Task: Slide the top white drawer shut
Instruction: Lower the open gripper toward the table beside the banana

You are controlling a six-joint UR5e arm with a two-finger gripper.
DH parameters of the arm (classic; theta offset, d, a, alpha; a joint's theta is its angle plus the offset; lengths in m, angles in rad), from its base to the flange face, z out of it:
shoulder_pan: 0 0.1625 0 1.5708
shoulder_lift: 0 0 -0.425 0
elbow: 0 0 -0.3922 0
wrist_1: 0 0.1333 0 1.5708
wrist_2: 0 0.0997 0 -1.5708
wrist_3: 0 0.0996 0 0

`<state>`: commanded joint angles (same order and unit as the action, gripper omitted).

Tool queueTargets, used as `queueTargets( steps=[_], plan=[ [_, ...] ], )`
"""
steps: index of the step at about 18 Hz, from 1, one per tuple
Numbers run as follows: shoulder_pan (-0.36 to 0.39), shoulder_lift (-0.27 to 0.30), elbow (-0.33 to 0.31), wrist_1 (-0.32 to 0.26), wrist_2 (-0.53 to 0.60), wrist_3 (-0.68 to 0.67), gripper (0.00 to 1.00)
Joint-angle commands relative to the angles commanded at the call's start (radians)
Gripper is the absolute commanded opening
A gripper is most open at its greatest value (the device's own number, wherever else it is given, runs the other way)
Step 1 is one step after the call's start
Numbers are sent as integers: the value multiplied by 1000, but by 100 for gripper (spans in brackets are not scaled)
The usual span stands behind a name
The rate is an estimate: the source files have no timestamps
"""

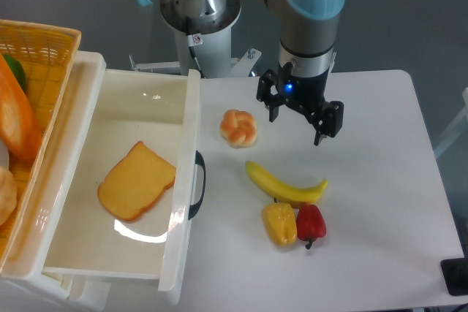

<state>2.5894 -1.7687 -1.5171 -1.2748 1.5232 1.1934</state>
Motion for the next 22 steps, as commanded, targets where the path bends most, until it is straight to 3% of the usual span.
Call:
queueTargets(
  steps=[3, 12, 22],
  plan=[
    [-2, -11, -2, 28, 0, -6, 100],
    [-6, -32, -18, 32, 2, -77, 100],
    [-20, -115, -9, 52, 5, -182, 100]
  ],
)
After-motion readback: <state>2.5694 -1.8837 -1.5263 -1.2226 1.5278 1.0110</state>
